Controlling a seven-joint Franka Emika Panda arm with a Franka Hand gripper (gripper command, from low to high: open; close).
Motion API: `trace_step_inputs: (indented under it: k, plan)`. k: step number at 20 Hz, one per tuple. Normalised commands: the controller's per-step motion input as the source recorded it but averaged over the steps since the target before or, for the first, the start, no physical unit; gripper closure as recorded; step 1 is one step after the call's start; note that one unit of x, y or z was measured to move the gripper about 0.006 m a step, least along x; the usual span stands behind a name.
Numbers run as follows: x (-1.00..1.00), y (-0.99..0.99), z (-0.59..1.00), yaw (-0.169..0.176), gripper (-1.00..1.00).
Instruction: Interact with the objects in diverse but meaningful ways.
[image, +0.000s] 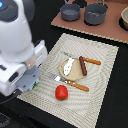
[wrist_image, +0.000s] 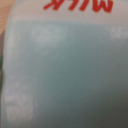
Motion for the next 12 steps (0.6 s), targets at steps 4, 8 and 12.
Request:
trace_step_inputs:
  k: [4, 8, 12]
  plan:
    - [-0.01, 0.85, 0.73, 0.063, 1.0]
    - [0.0, 0.87, 0.56, 0.039, 1.0]
    - [0.0, 0.89, 0.42, 0.022, 1.0]
